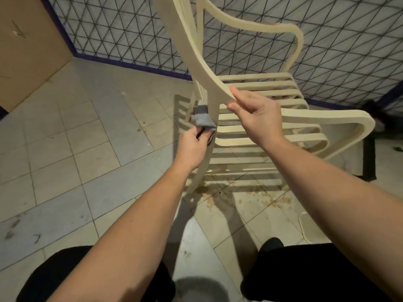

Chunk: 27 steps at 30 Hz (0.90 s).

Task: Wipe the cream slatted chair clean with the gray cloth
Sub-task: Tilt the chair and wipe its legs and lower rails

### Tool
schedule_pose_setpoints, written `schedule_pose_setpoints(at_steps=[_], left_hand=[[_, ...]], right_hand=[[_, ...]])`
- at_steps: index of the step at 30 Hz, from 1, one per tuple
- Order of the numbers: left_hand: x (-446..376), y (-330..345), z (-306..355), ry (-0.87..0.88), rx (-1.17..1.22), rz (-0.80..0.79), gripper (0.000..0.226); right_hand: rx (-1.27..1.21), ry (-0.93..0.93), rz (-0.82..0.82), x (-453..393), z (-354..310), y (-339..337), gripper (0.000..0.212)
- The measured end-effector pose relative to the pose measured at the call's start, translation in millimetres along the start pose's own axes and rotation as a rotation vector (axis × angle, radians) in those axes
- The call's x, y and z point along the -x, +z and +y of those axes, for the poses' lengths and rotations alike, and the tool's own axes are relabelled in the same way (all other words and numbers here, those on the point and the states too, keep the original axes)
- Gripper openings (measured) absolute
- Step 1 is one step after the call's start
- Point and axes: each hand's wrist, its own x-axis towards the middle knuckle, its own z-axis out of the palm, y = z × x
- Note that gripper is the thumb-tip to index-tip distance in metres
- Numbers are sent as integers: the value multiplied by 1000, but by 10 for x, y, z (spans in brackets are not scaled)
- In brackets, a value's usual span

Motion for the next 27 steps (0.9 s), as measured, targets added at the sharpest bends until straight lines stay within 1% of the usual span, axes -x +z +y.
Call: schedule_pose_setpoints(at_steps=[3, 6, 10, 12, 16, 20, 27], left_hand=[[2, 153, -362, -79, -75, 62, 18], [23, 326, -793, -150, -106, 109, 23], [82, 547, -1258, -227, -141, 188, 24], [104, 634, -1450, -256, -149, 212, 26], [144, 757, -1748, -364, -151, 195, 21], [122, 793, -1962, -401, -250, 174, 22], [-28, 719, -2320, -462, -363, 35, 24]], right_hand=[[64, -136, 106, 30, 73, 82, 37], [158, -293, 243, 47, 182, 181, 33], [234, -419, 371, 42, 284, 287, 29], [249, -456, 395, 37, 316, 303, 28], [262, -508, 419, 19, 359, 313, 26], [257, -533, 436, 5, 385, 310, 26], [259, -552, 418, -11, 379, 280, 26]])
